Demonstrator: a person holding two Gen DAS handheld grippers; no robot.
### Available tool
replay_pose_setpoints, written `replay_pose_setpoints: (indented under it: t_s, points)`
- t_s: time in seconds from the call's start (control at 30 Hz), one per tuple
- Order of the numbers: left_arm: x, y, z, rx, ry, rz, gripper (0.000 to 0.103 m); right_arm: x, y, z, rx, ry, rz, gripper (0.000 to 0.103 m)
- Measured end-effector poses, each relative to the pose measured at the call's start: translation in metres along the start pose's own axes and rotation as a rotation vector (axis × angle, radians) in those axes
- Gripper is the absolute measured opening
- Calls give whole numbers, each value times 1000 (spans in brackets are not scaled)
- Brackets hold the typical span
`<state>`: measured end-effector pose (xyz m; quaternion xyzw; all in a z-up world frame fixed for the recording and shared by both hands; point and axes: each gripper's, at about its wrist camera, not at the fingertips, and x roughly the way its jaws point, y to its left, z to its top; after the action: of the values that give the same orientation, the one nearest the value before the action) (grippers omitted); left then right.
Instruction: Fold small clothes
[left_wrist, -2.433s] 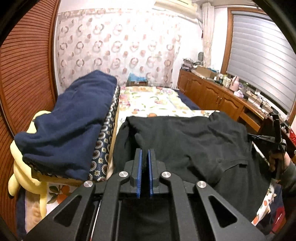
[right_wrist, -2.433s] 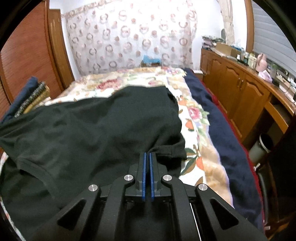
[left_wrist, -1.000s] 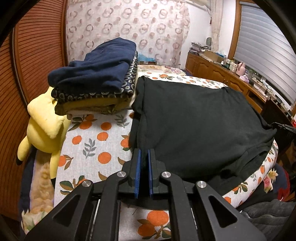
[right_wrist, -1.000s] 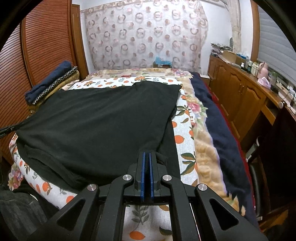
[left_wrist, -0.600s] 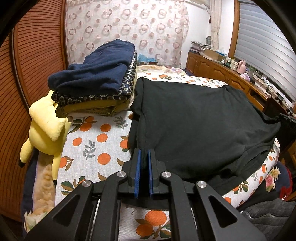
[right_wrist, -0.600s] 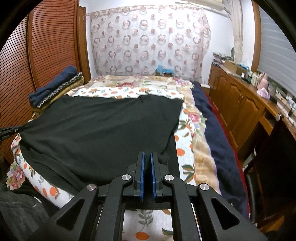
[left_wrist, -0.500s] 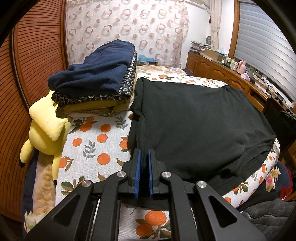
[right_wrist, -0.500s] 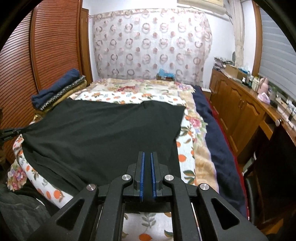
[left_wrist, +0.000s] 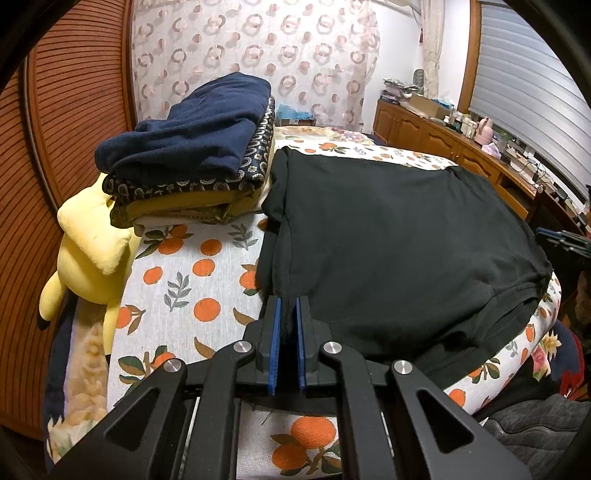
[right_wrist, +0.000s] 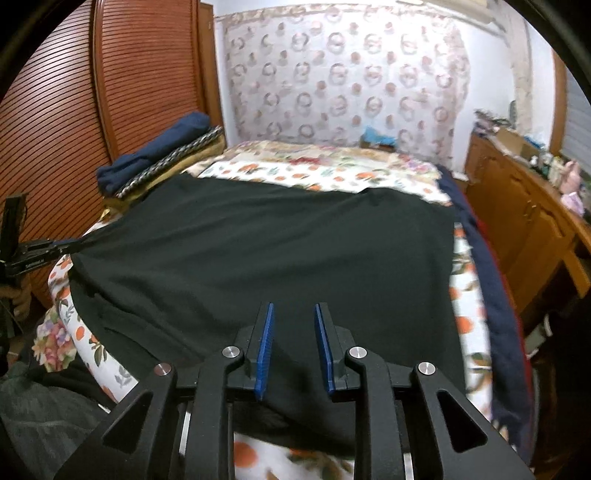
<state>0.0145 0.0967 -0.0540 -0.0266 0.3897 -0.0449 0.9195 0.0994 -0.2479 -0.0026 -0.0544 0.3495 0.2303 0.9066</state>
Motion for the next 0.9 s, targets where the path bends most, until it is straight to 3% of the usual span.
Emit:
replay_pose_setpoints:
  t_s: [0.13,0.2,0.27,0.33,0.43,0.57,0.77,0.9]
  points:
    - [5,2,-2,-5,18,-4,13,31,7,2,-18,44,21,23]
    - [6,4,-2,-13,24,-5,24,43,11,1,-26,63,35,23]
    - [6,7,-3,-25,20,-11,44,53,11,3,-36,80,41,25]
    - [6,11,-2,-39,20,-20,48,61,11,6,-48,93,33,35]
    - [8,12,-2,-50,25,-27,68,71,14,8,-52,106,39,48]
    - [13,11,-3,-50,38,-30,76,72,15,7,-68,100,38,59]
    - [23,15,-7,-68,62,-20,76,61,29,-2,-118,74,2,73]
    - [28,19,-9,-92,76,-6,76,58,29,-5,-112,57,4,76]
